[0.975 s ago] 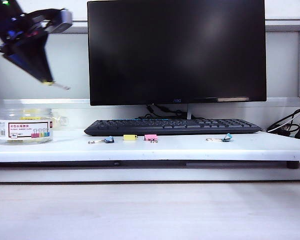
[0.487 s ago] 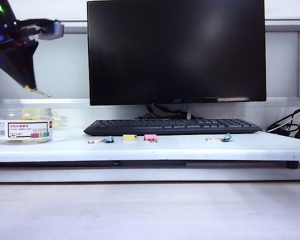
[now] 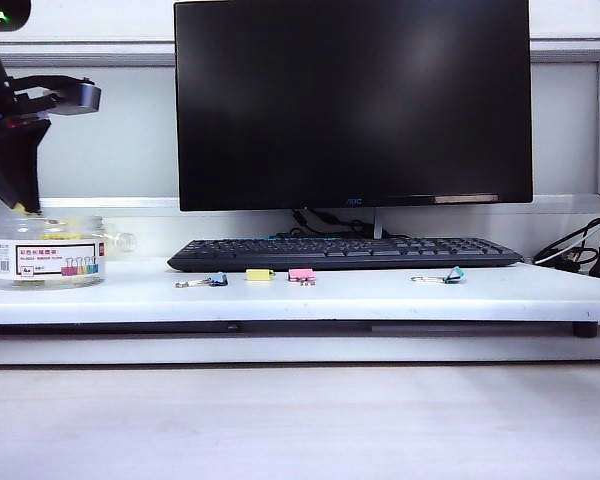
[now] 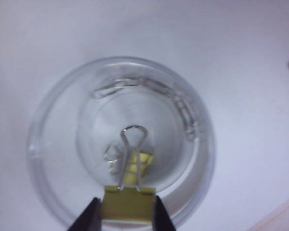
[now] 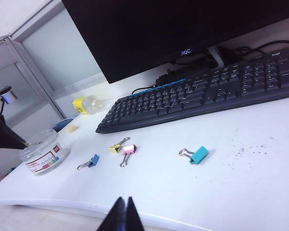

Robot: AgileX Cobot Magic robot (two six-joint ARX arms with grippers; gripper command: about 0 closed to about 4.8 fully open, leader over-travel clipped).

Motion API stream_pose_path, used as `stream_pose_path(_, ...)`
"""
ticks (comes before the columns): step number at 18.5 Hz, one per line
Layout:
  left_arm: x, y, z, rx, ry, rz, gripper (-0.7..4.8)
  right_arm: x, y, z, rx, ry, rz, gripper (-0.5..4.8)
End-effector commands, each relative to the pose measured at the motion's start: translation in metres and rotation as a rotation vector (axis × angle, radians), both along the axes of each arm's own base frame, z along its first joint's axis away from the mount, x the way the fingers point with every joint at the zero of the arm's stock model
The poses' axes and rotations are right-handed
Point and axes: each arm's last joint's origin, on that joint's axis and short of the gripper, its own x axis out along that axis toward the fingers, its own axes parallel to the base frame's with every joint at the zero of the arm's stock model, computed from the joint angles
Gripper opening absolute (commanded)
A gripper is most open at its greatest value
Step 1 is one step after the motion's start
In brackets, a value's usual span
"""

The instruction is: Pick up the clips with the largest number of clips of the same color on the table and place them in a round transparent plastic box.

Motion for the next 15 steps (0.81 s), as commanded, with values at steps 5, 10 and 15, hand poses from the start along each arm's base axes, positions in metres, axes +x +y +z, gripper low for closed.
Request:
stream_pose_path(5, 0.0054, -0.0025, 0.0032, -0.081, -0.069, 0.033, 1.8, -0.0002, 0.0001, 0.0011, 0.001, -0.019, 0.002, -0.01)
stream_pose_path(10, 0.0068, -0.0027, 0.0001, -0.085, -0.057, 0.037, 1.8, -0.0002, 0.0001, 0.001, 0.001, -0.019, 0.002, -0.01)
stream_pose_path(15, 0.0105, -0.0112, 0.0038, -0.225, -0.078, 0.045, 1.8, -0.0002, 0.0001, 0.001, 0.001, -0.019, 0.002, -0.01)
